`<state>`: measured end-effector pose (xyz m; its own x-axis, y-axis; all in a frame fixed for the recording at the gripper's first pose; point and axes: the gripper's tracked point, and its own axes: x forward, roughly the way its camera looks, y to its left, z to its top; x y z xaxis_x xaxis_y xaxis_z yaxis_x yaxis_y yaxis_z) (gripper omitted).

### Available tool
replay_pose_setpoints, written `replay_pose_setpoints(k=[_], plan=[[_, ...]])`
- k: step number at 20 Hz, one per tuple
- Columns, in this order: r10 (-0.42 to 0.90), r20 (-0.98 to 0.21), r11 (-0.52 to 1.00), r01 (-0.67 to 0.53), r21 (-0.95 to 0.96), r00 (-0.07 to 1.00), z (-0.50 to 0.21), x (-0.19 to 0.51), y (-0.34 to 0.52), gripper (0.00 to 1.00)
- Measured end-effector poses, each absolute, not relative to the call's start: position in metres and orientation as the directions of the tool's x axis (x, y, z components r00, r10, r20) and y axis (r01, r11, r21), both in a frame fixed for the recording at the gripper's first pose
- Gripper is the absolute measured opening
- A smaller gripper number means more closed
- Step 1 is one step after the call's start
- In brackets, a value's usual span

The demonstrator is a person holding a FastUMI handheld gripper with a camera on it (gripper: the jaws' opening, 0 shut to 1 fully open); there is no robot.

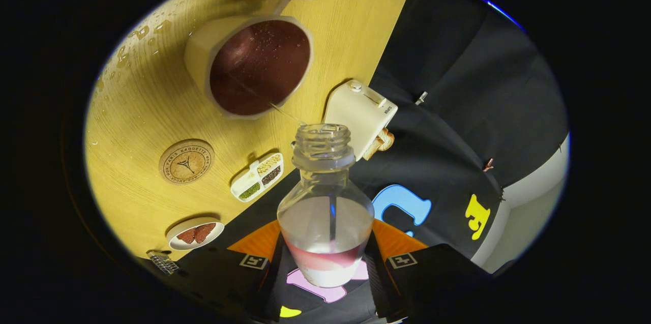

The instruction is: Take the bottle from table, then pour the juice into the cup, finally place the bottle on the coaster

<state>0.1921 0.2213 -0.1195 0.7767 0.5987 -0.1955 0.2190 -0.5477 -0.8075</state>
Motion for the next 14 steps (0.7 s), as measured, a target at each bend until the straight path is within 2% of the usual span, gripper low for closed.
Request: replay_pose_setpoints(k=[14], plan=[[0.570, -0.207, -0.543, 0.175, -0.821, 0.795, -0.130, 0.193, 0.208, 0.70]])
